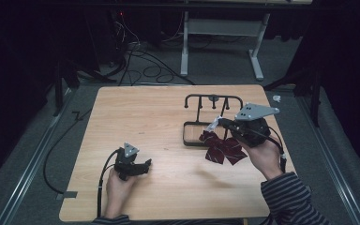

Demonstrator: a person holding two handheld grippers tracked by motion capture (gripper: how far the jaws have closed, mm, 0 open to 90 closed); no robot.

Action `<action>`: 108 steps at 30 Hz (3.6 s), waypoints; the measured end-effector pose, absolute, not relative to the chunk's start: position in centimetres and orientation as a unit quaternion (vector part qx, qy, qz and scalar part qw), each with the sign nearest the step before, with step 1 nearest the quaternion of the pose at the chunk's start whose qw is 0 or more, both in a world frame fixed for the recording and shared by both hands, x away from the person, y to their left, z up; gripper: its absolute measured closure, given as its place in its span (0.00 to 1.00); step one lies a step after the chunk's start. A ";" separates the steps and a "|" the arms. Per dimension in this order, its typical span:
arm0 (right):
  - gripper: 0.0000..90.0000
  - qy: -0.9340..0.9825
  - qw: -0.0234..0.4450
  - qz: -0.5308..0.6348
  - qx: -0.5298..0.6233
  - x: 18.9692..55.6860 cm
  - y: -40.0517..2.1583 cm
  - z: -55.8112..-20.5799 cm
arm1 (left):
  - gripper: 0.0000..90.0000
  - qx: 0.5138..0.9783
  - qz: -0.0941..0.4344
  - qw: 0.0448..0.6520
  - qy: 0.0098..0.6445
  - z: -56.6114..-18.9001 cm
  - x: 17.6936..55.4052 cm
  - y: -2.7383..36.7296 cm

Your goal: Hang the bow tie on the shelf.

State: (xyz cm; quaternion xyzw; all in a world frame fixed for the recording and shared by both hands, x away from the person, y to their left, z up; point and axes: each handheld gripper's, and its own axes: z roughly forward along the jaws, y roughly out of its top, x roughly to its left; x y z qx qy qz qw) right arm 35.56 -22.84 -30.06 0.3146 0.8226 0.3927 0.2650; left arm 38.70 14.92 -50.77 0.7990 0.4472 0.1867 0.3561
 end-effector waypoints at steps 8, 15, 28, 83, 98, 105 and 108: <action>1.00 0.826 0.259 0.395 0.307 36.6 -23.1 -29.3 | 0.24 0.799 0.187 0.356 0.448 -50.8 38.7 14.9; 1.00 0.832 0.256 0.390 0.301 37.6 -22.5 -29.1 | 0.24 0.799 0.187 0.356 0.448 -50.8 38.7 14.9; 1.00 0.832 0.242 0.390 0.312 39.8 -22.1 -29.5 | 0.24 0.799 0.187 0.356 0.448 -50.8 38.7 14.9; 0.96 0.818 0.225 0.361 0.387 46.5 -22.4 -31.7 | 0.23 0.799 0.188 0.356 0.448 -50.8 38.7 14.9; 0.80 0.806 0.237 0.369 0.398 46.1 -23.0 -31.4 | 0.23 0.799 0.188 0.355 0.447 -50.8 38.7 14.9; 0.77 0.799 0.240 0.380 0.400 45.4 -23.7 -31.2 | 0.23 0.799 0.188 0.355 0.447 -50.8 38.7 14.9; 0.76 0.796 0.238 0.384 0.403 45.0 -24.1 -31.1 | 0.23 0.799 0.188 0.355 0.447 -50.8 38.7 14.9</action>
